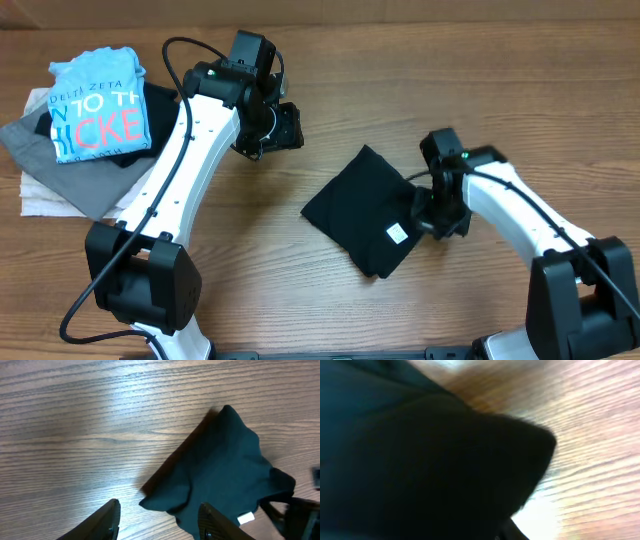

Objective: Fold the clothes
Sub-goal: 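Lower both grippers to the folded black shirt's top edge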

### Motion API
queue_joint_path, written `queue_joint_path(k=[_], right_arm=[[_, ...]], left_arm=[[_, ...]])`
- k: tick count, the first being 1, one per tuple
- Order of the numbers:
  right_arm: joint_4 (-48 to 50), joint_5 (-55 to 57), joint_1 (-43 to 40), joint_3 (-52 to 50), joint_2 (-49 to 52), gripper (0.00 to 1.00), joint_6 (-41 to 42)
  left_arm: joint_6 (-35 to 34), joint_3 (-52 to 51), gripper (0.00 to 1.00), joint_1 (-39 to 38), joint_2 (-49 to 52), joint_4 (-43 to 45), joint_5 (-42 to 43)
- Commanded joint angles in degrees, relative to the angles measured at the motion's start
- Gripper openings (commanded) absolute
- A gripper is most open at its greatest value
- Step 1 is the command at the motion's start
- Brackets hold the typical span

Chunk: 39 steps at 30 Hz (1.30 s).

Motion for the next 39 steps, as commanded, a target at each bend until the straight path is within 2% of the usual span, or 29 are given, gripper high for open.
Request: queue_joint_path(k=[1,6,11,15,17,19,24,27,32,34,39], right_arm=[[3.50,1.84,-0.33,-5.79,-0.02,0.25,0.83],[2.38,1.77,-0.33,-6.75,-0.17,0.23,0.83],[-4.07,1.68,-0.33,-3.43,-2.67,0.20,0.81],[-9.81,2.12,-0.33,4.20,-8.63,0.18,-0.20],[-11.50,2.08,-0.33,10.67,-11.76,0.19,-4.17],[-10.82,2.10,-0.39,14.64,-12.39,0.24,-6.67],[-5.46,0.98,-2.01,16.61,-8.59,0.22,-10.12],[-4.55,-0.20,-2.36,16.61,-1.92,0.22,-11.89],[-4.76,-0.98,-2.36,16.57,7.93,0.21,-11.91],[-5.27,-1.86,-2.27,15.72,11.08,0.17,-11.91],[-5.88,-3.15,-1.81,10.62,13.05,0.13,-11.56]], left_arm=[[1.09,-0.39,0.54,-0.48,0.55,-0.37,-0.28],[1.09,-0.39,0.57,-1.73,0.55,-0.94,0.09],[1.09,-0.39,0.58,-2.80,0.55,-2.12,0.31],[1.07,-0.39,0.58,-3.41,0.57,-2.54,0.63],[0.37,-0.39,0.58,-4.15,0.55,-2.78,0.79],[-0.09,-0.42,0.59,-4.79,0.57,-2.80,1.33],[-3.50,-1.31,0.59,-7.56,0.57,-2.86,1.88],[-5.22,-3.82,0.60,-9.77,0.57,-2.19,1.84],[-7.17,-10.62,0.63,-13.03,0.57,2.99,2.32],[-7.87,-14.03,0.63,-14.16,0.57,5.99,3.04],[-10.10,-21.22,0.63,-15.06,0.57,11.26,6.75]])
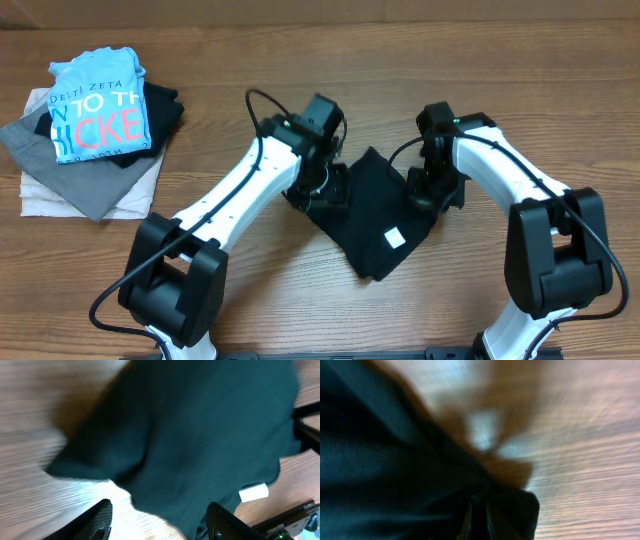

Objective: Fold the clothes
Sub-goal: 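Lower both grippers to the folded black shirt's top edge, then grasp the folded black shirt's edges with both grippers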

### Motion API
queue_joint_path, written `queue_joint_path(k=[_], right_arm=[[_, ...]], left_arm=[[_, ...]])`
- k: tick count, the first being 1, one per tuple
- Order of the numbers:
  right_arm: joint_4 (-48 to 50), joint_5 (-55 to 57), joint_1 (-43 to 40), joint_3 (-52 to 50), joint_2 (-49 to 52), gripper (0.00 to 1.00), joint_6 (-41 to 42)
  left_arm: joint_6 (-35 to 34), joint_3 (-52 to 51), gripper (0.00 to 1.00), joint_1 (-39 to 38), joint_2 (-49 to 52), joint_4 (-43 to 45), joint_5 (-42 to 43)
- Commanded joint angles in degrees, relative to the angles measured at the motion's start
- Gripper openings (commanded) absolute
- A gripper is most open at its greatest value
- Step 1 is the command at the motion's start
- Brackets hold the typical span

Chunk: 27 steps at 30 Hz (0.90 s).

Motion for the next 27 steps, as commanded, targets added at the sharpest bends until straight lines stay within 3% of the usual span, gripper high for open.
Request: queue_joint_path(k=[1,10,20,27], right_arm=[[-0.37,-1.42,0.31,-3.91,-0.04,0.13,0.07],[2.69,-9.18,1.42,-9.03,-0.04,0.14,0.31],[6.40,-10.38,6.71,-9.14,-0.04,0.18,3.52],[5.86,-10.40,5.42,-9.14,-0.04,0.18,3.45]], left_arm=[[-3.58,-5.11,0.63,-0.39,0.57,2.58,3.15],[-4.61,-10.08,0.67,0.09,0.57,9.44,2.95],[-0.72,-10.10,1.00,3.06,0.57,9.84,11.96],[-4.55,-10.10,1.00,3.19,0.57,7.45,5.95]])
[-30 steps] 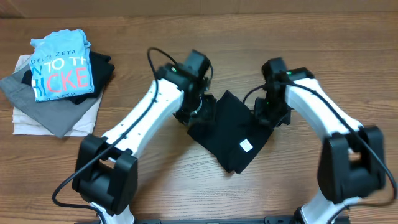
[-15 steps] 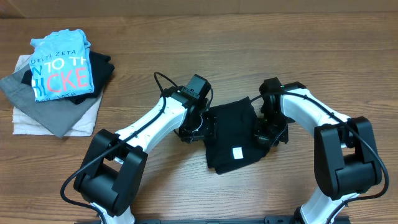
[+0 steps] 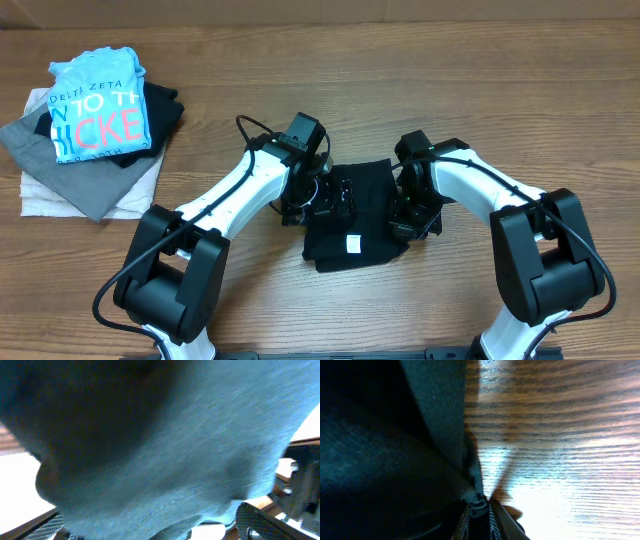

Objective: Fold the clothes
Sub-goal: 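Grasp the folded black shirt's edges with both grippers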

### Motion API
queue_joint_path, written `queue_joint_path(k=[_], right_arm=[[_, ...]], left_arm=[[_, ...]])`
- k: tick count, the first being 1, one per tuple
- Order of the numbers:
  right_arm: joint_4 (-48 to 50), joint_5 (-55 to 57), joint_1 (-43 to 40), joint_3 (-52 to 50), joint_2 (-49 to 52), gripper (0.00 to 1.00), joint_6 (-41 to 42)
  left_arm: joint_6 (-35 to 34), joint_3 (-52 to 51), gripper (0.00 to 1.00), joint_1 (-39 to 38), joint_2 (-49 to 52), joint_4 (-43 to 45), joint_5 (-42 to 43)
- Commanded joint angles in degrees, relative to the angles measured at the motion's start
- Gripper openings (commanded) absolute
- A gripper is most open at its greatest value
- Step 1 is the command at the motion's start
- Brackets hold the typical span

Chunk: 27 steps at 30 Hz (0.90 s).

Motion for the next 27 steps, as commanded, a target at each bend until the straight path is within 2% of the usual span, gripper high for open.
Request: queue_joint_path(k=[1,7,19,25,26,27], right_arm=[[0.61,0.15,-0.50,-1.11,0.52,0.18,0.46],[0.48,0.13,-0.48,-1.11,0.52,0.18,0.46],[-0.61,0.13,-0.48,-1.11,0.52,0.18,0.44],[-0.92,0.13,-0.50,-1.09,0.52,0.18,0.26],[-1.11,0.15,-0.50,-1.09,0.52,0.18,0.26],[-1.16,0.15,-0.50,-1.09,0.52,0.18,0.26]], left_arm=[[-3.74,-0.33,1.00,0.13,0.52,-1.51,-3.06],[-13.20,-1.14,1.00,0.13,0.52,-3.34,-8.00],[-15.23,-5.31,0.98,-0.13,1.68,7.13,-7.63],[-14.56,-5.97,0.88,-0.81,6.01,11.30,-4.92],[-14.53,-5.99,0.84,-0.92,6.80,11.26,-4.57],[-14.34,-5.97,0.72,-0.94,7.61,11.08,-4.11]])
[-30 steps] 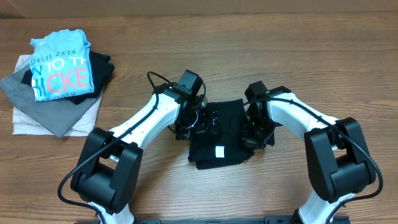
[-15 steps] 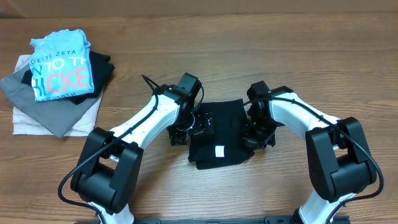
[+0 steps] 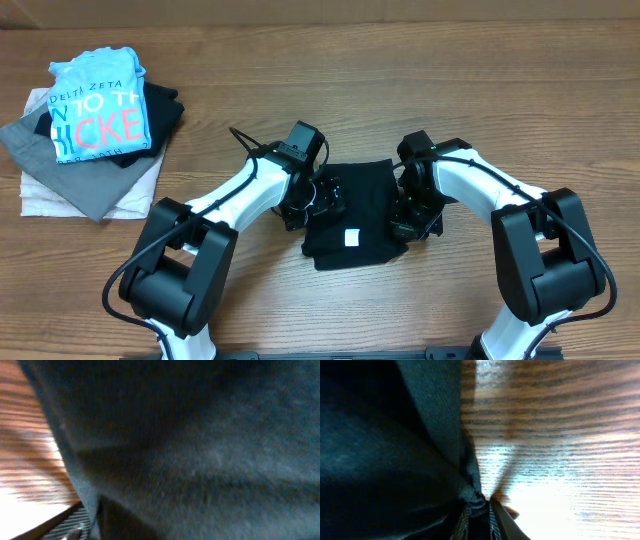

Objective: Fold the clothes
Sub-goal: 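Grasp the folded black shirt's edges with both grippers, then carry the black shirt with the left gripper onto the left stack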

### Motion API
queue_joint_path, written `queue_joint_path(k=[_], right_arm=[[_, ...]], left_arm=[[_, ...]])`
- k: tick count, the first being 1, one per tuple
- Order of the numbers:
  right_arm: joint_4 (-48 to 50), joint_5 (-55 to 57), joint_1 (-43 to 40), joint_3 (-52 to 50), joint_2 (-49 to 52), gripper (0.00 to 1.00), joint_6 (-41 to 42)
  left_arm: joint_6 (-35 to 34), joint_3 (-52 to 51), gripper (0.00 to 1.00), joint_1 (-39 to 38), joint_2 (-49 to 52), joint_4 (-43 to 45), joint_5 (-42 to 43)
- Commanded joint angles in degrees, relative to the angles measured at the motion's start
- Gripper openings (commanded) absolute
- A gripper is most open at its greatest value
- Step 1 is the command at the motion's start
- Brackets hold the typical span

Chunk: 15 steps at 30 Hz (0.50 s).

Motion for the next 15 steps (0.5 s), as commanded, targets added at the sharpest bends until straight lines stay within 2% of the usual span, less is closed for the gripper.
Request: queue_joint_path(k=[1,2,3,7,8,15], right_arm=[[-0.33,0.79,-0.13,-0.94,0.52,0.18,0.24],[-0.37,0.79,-0.13,-0.94,0.52,0.18,0.24],[-0.37,0.79,-0.13,-0.94,0.52,0.18,0.24],[-0.39,1.70,-0.13,-0.83,0.50,0.18,0.26],[-0.83,2.78,-0.20,-0.20,0.50,0.18,0.24],[-6.73,4.04,-4.61,6.71,-0.85,0.16,-0.61]], left_arm=[[0.96,-1.25,0.61,-0.92,5.77,0.57,1.20],[1.46,-1.25,0.53,-0.90,6.12,0.57,1.90],[2.36,-1.25,0.40,-0.70,6.16,0.57,2.73],[4.92,-0.72,0.10,0.13,5.44,-1.14,2.62],[7.56,-0.02,0.04,1.16,4.33,-3.67,0.72],[14.01,5.88,0.04,7.04,-0.33,-13.11,-14.75]])
